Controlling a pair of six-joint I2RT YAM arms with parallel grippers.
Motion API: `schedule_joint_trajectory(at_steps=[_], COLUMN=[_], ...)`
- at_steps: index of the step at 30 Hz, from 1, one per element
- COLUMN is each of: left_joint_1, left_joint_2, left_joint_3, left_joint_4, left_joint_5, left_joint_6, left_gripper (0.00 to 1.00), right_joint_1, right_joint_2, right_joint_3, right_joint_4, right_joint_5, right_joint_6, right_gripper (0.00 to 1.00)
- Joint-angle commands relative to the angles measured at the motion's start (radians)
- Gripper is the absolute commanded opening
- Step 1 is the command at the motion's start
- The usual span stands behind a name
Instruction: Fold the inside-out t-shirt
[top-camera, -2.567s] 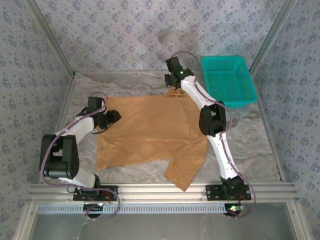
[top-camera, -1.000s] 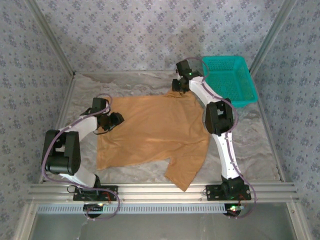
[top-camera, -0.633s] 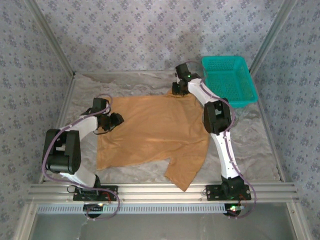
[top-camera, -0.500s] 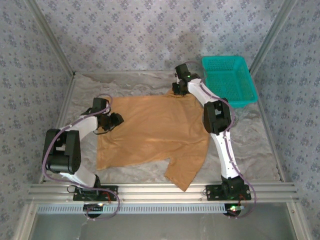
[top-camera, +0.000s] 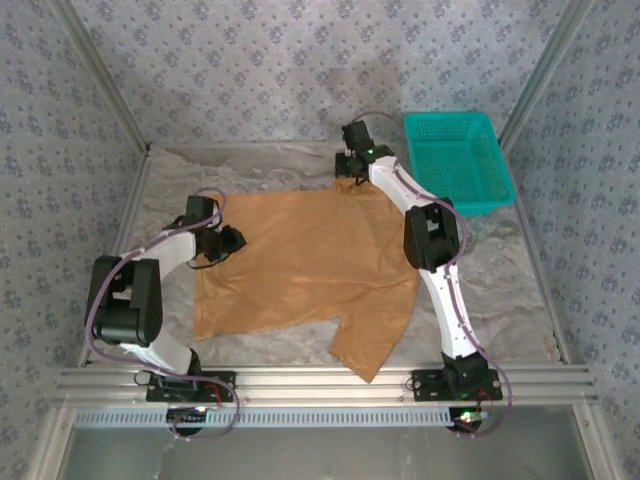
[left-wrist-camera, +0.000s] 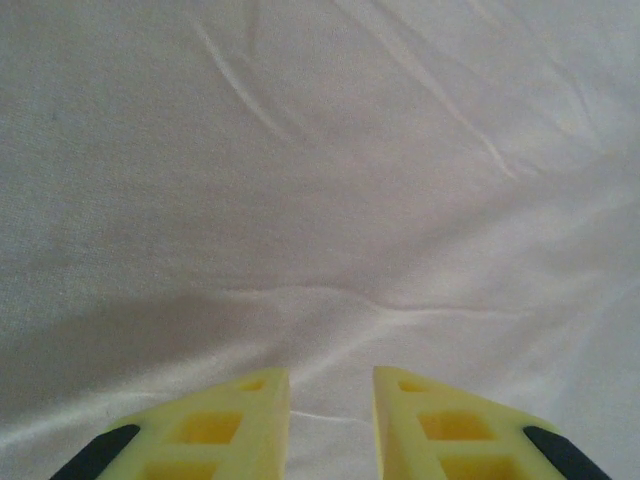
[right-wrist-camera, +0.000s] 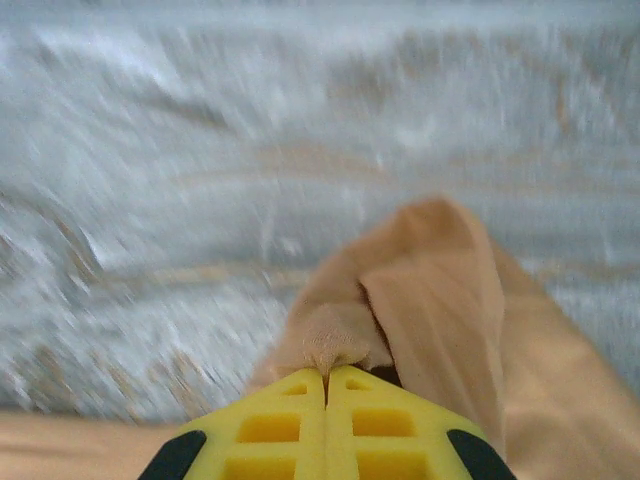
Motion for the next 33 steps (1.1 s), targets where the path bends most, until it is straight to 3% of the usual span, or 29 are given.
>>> schedule_joint_trajectory(at_steps=[1, 4, 5, 7, 8, 9, 14, 19, 24, 33], left_joint_1=[-0.009, -0.010, -0.010, -0.010, -0.010, -0.010, -0.010, 0.004, 0.078, 0.131], left_joint_2=[0.000, -0.017, -0.022, -0.033, -0.040, -0.046, -0.043, 0.050, 0.235, 0.612], left_joint_3=[-0.011, -0.029, -0.034, -0.033, -0.028, -0.021, 0.052, 0.178, 0.355, 0.737], left_joint_4=[0.025, 0.043, 0.044, 0.041, 0.033, 0.024, -0.015, -0.008, 0.014, -0.077], left_joint_5=[0.016, 0.013, 0.012, 0.007, 0.001, -0.004, -0.020, -0.009, 0.051, 0.095], left_joint_6=[-0.007, -0.023, -0.027, -0.029, -0.028, -0.027, -0.011, -0.012, -0.064, -0.079], left_gripper=[0.27, 0.27, 0.27, 0.28, 0.30, 0.32, 0.35, 0.35, 0.34, 0.30], right_joint_1=[-0.007, -0.010, -0.010, -0.018, -0.021, -0.023, -0.037, -0.047, -0.064, -0.115], right_joint_2=[0.068, 0.219, 0.258, 0.278, 0.263, 0.241, -0.026, -0.213, -0.160, -0.054], right_joint_3=[0.169, 0.373, 0.432, 0.482, 0.476, 0.459, 0.141, -0.188, -0.204, -0.202], right_joint_4=[0.182, 0.205, 0.198, 0.164, 0.131, 0.100, -0.046, 0.010, 0.001, -0.024], right_joint_5=[-0.012, -0.040, -0.046, -0.088, -0.110, -0.130, -0.142, -0.102, -0.204, -0.229], right_joint_6=[0.076, 0.114, 0.134, 0.178, 0.193, 0.196, 0.194, 0.168, 0.204, 0.277], right_gripper=[0.00, 0.04, 0.20, 0.72, 0.93, 1.00, 1.00, 1.00, 1.00, 1.00])
